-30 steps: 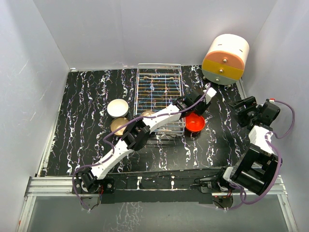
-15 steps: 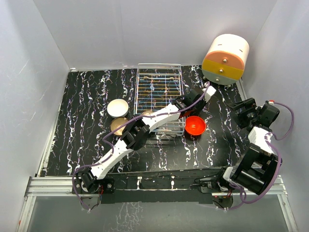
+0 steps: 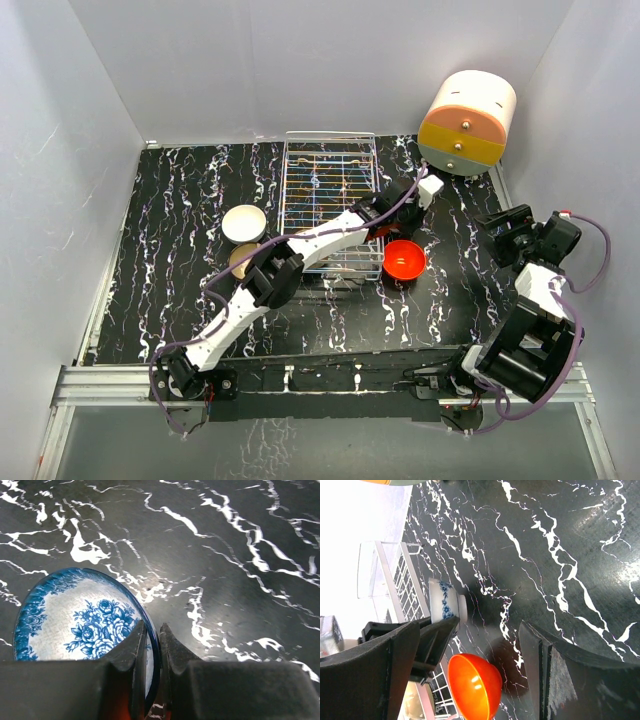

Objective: Load the bowls into the dish rack

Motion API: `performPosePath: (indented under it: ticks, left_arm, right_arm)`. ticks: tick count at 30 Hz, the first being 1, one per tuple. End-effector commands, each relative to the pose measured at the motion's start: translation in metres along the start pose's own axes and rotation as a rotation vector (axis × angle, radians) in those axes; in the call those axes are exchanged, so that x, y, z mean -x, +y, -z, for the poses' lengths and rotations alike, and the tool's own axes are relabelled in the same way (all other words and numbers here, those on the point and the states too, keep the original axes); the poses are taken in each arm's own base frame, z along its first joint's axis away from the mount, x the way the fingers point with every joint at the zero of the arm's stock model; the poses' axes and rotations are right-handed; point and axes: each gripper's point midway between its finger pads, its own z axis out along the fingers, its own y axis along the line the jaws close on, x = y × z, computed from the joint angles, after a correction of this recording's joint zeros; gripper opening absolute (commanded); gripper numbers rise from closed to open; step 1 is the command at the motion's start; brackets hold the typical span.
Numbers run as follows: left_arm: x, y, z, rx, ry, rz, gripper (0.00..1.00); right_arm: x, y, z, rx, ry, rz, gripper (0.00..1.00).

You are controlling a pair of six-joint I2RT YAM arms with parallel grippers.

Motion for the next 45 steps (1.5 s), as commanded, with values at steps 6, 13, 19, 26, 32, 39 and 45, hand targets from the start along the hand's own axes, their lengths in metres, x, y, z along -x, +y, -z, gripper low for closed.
performPosePath:
  ticks: [6, 13, 19, 26, 32, 39, 45]
  left_arm:
    - [0.174, -0.060, 0.118, -0.263, -0.429, 0.032, 0.00]
    - [0.219, -0.032, 0.187, -0.322, -0.596, 0.155, 0.00]
    - [0.217, 0.071, 0.257, -0.324, -0.799, 0.472, 0.00]
    - [0.188, 0.141, 0.287, -0.353, -0.883, 0.730, 0.00]
    - [0.169, 0.171, 0.268, -0.441, -0.854, 0.928, 0.00]
    - [0.135, 0.191, 0.237, -0.483, -0.789, 1.124, 0.00]
    - [0.105, 0.204, 0.222, -0.463, -0.735, 1.215, 0.00]
  right_arm:
    - [0.013, 0.003, 0.006, 0.027, -0.067, 0.020, 0.82]
    - [0.012, 0.005, 0.006, 0.037, -0.065, 0.022, 0.82]
    - [0.010, 0.004, 0.006, 0.045, -0.058, 0.020, 0.82]
    - [0.009, 0.004, 0.006, 0.047, -0.057, 0.022, 0.81]
    - [0.009, 0.002, 0.007, 0.038, -0.062, 0.028, 0.81]
    - [0.011, 0.000, 0.006, 0.027, -0.070, 0.033, 0.81]
    - [0.012, -0.002, 0.006, 0.021, -0.073, 0.035, 0.81]
